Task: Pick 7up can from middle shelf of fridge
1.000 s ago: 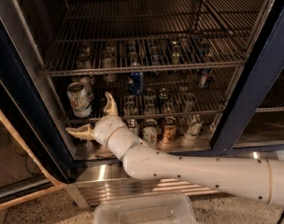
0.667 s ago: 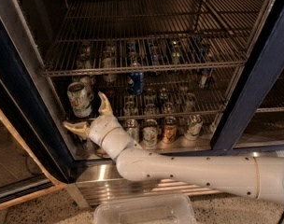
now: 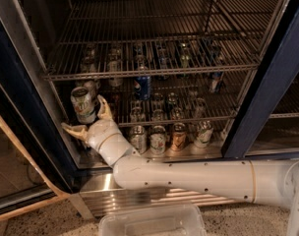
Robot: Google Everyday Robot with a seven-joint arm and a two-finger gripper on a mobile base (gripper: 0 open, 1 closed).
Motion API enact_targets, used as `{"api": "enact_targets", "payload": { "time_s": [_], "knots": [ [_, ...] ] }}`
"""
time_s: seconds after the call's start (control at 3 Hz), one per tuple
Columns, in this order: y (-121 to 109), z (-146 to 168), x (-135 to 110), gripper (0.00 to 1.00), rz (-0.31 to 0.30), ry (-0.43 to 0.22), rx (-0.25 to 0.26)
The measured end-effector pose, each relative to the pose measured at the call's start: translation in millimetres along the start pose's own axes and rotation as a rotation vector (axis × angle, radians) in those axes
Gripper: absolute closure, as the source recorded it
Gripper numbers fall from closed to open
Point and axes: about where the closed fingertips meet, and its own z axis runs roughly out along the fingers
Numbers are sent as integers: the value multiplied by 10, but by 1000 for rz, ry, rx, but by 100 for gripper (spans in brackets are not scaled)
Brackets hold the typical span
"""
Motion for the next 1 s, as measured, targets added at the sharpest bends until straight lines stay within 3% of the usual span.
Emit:
{"api": "enact_targets", "payload": {
  "time_s": [0.33,0.67,1.0],
  "knots": [
    [-25,3,-6,7,17,-6,19],
    [-25,3,-6,23,17,-6,19],
    [-25,3,-6,26,17,-6,19]
  ]
}}
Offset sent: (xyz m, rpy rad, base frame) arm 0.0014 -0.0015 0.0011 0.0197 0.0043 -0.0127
